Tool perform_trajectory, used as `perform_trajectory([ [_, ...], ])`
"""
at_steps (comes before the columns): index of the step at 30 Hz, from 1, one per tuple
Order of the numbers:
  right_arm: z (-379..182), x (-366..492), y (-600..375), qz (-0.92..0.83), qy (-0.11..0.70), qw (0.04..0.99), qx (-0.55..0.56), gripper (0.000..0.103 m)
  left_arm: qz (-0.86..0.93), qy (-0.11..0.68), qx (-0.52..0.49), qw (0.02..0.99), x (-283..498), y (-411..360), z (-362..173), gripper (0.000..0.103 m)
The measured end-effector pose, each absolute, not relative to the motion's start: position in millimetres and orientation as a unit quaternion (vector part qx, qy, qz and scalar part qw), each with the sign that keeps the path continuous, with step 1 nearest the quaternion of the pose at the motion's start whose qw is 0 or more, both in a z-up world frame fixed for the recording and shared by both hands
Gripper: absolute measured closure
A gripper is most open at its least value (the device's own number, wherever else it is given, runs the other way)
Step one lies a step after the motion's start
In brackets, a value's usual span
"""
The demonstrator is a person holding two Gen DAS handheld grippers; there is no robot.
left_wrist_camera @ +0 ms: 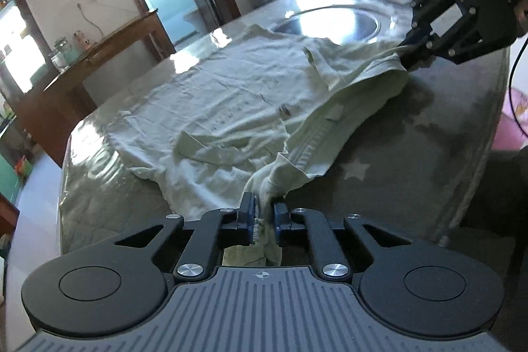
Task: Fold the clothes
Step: 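Lift the hem with both tools and fold it over toward the collar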
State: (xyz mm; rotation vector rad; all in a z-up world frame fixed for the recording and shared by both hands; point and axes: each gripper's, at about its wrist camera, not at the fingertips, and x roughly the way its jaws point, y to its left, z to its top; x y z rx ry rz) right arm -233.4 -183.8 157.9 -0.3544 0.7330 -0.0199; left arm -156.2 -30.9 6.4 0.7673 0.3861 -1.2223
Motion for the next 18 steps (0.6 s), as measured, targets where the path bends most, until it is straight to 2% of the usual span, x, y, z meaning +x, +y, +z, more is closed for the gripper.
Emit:
perform_trajectory([
  [13, 216.0, -324.3, -128.9, 0.054, 0.377, 0.907, -0.180, 0.095, -0.597, 0.160, 0.313, 0.722, -237.4, 58.0, 55.0, 0.092],
  [18, 226.6, -314.4, -131.3, 0.056, 0.380, 0.901, -0.200, 0.095, -0.569, 0.164, 0.278, 0.756, -224.7, 43.9, 62.8, 0.092],
])
